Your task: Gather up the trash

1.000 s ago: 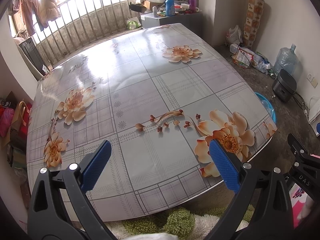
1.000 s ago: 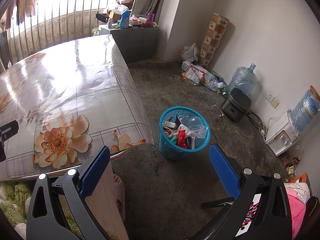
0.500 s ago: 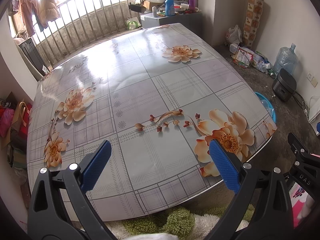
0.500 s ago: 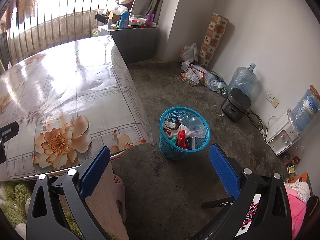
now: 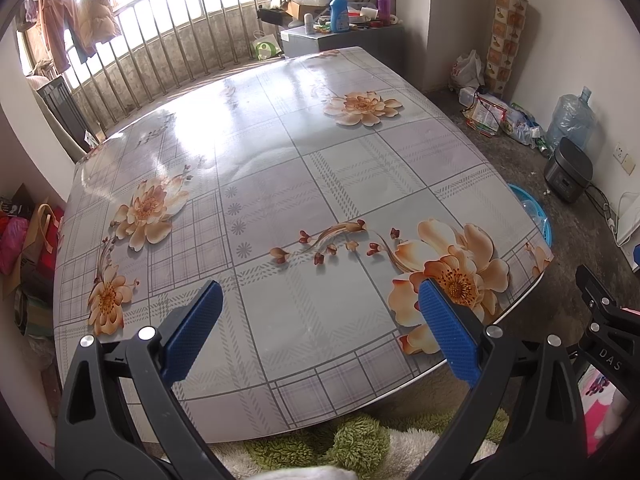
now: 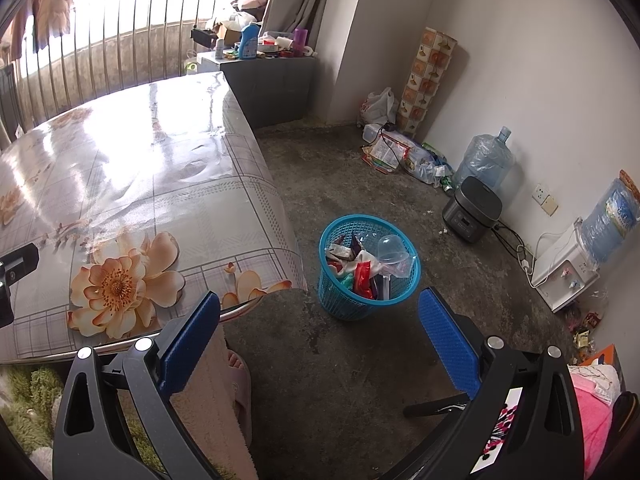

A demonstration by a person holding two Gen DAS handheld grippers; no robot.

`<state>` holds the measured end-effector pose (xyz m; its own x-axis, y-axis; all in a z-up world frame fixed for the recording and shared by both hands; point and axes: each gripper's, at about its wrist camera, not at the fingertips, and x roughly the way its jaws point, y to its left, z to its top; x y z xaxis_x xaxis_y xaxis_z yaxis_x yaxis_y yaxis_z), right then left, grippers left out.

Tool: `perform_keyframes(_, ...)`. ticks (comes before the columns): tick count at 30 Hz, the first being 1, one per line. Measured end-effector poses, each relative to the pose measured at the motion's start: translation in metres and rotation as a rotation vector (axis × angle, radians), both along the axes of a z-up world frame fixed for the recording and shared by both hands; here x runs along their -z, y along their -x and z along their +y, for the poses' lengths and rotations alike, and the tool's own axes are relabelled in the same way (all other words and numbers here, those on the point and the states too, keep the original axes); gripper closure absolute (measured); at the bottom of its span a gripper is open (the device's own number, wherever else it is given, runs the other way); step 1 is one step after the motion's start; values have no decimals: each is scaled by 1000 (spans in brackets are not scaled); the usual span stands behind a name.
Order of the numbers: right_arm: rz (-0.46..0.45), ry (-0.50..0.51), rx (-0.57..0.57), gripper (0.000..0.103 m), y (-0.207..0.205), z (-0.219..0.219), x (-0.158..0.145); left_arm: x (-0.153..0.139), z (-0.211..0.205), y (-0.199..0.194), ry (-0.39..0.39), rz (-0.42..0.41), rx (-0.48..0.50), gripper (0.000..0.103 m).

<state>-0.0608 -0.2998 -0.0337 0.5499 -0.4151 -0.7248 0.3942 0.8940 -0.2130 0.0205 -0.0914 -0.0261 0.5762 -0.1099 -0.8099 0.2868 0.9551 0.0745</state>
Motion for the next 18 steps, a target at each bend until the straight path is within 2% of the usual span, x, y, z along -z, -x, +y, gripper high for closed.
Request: perform_keyframes(18,-1,0,2,6,0,2,-2,-1,0,-1,0,2,-1,9)
